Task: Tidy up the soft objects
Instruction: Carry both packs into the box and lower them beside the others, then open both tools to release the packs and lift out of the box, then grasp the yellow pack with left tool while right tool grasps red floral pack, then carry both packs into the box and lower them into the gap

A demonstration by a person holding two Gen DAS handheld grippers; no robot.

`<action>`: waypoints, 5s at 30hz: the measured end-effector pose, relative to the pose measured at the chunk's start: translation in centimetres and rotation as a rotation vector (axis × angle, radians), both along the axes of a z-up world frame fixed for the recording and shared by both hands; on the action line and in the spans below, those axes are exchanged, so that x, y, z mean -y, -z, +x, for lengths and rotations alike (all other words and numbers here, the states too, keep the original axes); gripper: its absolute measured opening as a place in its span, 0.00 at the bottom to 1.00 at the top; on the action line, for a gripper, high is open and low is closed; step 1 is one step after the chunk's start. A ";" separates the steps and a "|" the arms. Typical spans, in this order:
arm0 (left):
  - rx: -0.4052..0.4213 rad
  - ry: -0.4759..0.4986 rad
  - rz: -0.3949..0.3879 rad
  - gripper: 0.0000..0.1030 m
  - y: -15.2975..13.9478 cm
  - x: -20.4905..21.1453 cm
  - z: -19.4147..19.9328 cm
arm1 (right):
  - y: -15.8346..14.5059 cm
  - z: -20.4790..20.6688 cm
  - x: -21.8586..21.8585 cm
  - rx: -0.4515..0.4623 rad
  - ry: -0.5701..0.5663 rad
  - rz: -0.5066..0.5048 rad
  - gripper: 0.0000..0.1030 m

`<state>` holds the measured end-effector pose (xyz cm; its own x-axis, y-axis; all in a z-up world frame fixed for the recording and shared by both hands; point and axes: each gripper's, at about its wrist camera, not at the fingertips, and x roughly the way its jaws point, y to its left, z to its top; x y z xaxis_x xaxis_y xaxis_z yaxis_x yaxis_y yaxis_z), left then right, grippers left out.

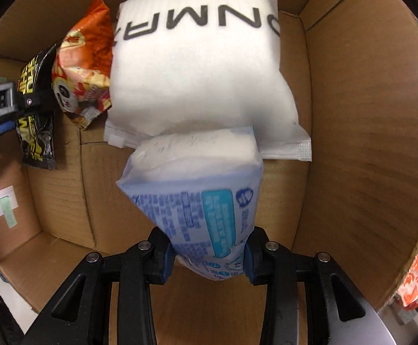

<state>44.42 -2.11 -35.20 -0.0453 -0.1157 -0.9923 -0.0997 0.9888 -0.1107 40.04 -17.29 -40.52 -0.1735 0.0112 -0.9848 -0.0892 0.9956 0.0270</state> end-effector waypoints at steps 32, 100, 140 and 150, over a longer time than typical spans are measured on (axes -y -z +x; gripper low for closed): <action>0.128 0.013 0.026 0.91 -7.1 -1.0 -4.4 | -3.8 1.1 -0.3 0.080 0.012 0.053 0.83; -0.114 -0.412 -0.089 0.86 0.9 -10.4 -38.0 | 1.5 -18.9 -4.4 0.074 -0.082 0.116 0.88; 0.105 -0.064 0.048 0.37 -7.0 5.4 -30.7 | -3.5 -26.2 -1.5 0.115 -0.043 0.116 0.46; 0.286 -0.014 0.002 0.37 -17.9 4.7 -31.5 | -13.9 -26.5 0.2 0.284 -0.061 0.194 0.46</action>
<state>12.94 -6.78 -17.32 0.2385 -0.1124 -0.9646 -0.0783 0.9878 -0.1345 13.50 -17.54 -26.58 0.1013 0.2006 -0.9744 -0.1792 0.9671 0.1804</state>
